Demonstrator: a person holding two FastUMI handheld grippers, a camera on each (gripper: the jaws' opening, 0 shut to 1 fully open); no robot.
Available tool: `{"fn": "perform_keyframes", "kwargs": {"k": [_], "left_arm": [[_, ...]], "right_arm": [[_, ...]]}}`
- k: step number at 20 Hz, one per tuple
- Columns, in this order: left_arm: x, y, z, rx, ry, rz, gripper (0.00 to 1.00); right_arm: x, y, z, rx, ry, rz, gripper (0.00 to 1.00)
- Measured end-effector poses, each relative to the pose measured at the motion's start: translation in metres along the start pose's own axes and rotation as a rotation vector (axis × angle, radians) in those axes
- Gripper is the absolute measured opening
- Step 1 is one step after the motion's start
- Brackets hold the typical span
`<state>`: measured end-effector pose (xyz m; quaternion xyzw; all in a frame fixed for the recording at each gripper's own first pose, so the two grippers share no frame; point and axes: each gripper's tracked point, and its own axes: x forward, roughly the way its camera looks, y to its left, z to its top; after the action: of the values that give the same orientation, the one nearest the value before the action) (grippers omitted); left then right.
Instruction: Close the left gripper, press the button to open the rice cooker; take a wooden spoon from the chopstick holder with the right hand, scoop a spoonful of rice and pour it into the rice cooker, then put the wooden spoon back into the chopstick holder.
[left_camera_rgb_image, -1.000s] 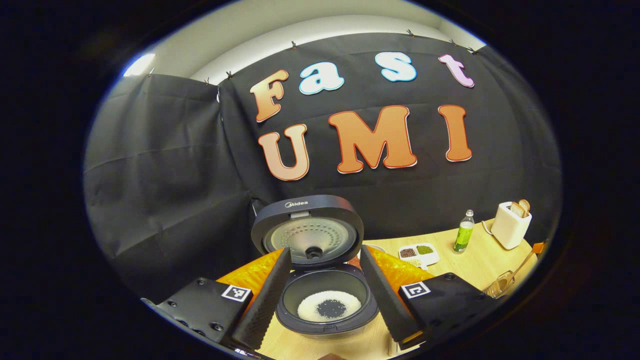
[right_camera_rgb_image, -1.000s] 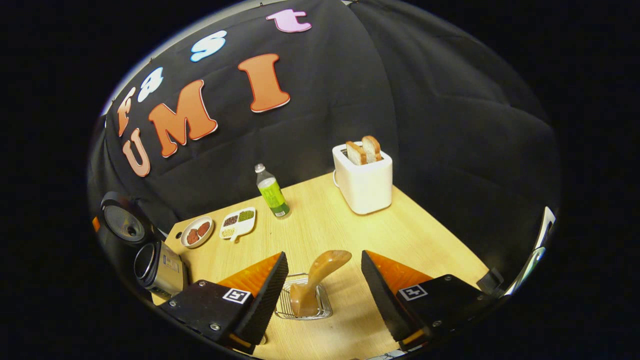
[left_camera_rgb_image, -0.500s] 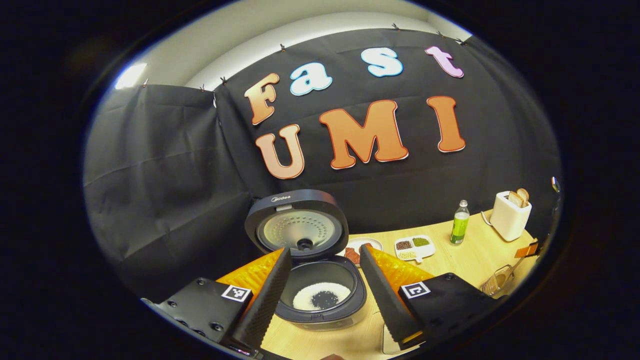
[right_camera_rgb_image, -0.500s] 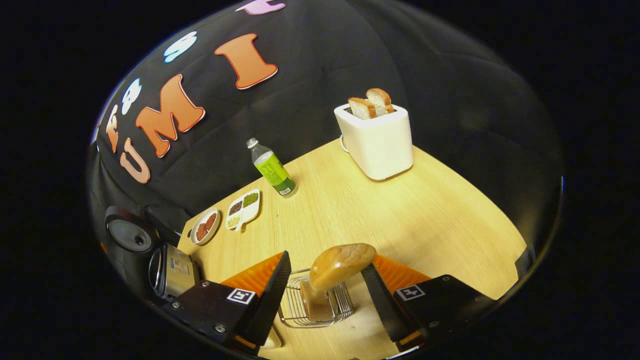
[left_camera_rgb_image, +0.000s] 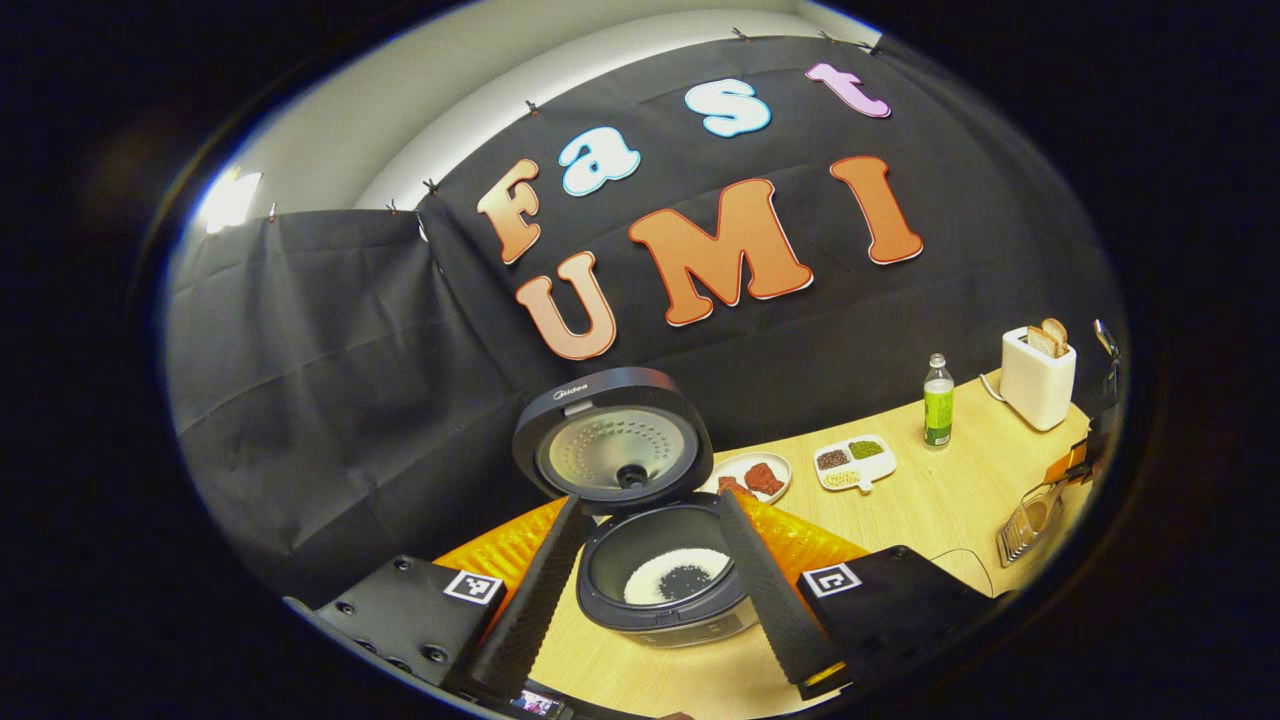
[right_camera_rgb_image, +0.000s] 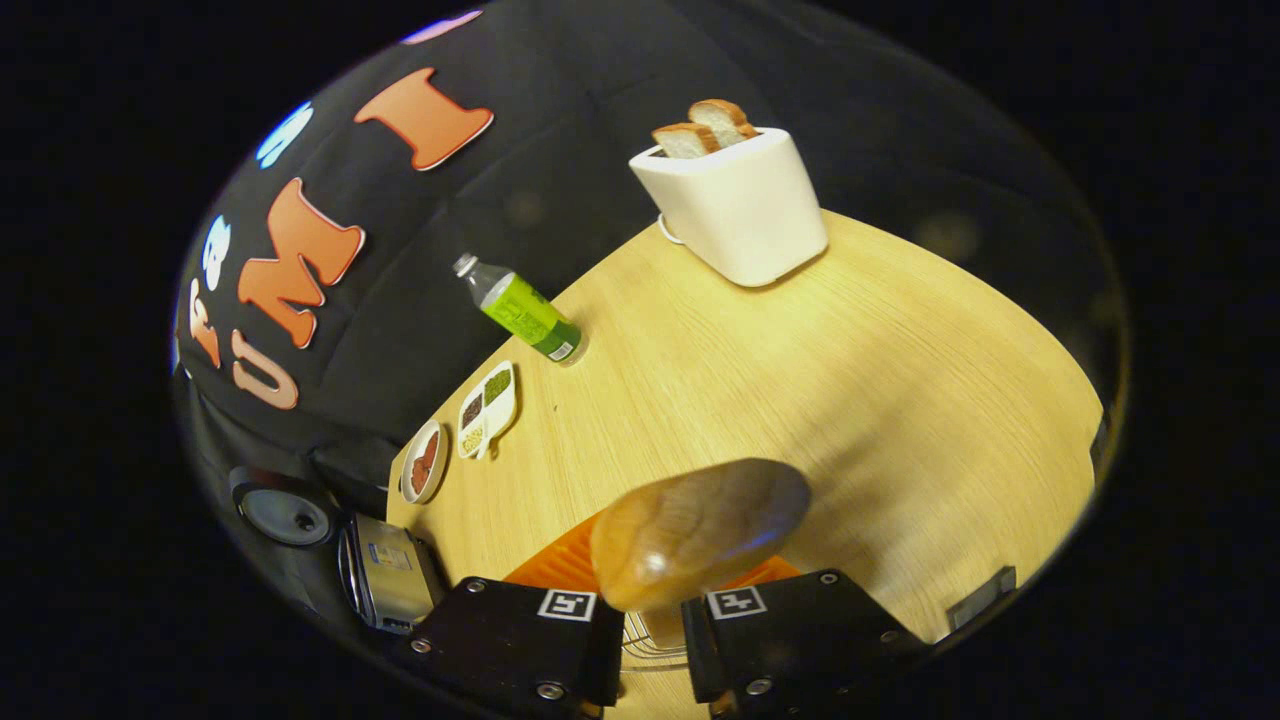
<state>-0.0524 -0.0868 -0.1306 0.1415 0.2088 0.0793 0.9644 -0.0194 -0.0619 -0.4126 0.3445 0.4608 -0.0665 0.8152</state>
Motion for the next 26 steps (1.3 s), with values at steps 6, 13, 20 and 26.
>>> {"fn": "perform_keyframes", "kwargs": {"k": [6,13,20,26], "left_arm": [[0.032,-0.003,0.011,-0.021,-0.055,-0.062,0.93],[0.056,0.002,-0.006,-0.095,-0.049,-0.131,0.85],[0.071,0.032,-0.022,-0.176,-0.032,-0.125,0.93],[0.076,0.056,-0.033,-0.221,-0.011,-0.103,0.93]], "right_arm": [[-0.02,-0.001,-0.001,0.012,-0.053,-0.049,0.14],[-0.068,0.028,0.025,-0.016,-0.142,-0.039,0.12],[-0.105,0.114,0.004,-0.124,-0.115,0.134,0.12],[-0.113,0.182,-0.057,-0.292,-0.024,0.267,0.12]]}}
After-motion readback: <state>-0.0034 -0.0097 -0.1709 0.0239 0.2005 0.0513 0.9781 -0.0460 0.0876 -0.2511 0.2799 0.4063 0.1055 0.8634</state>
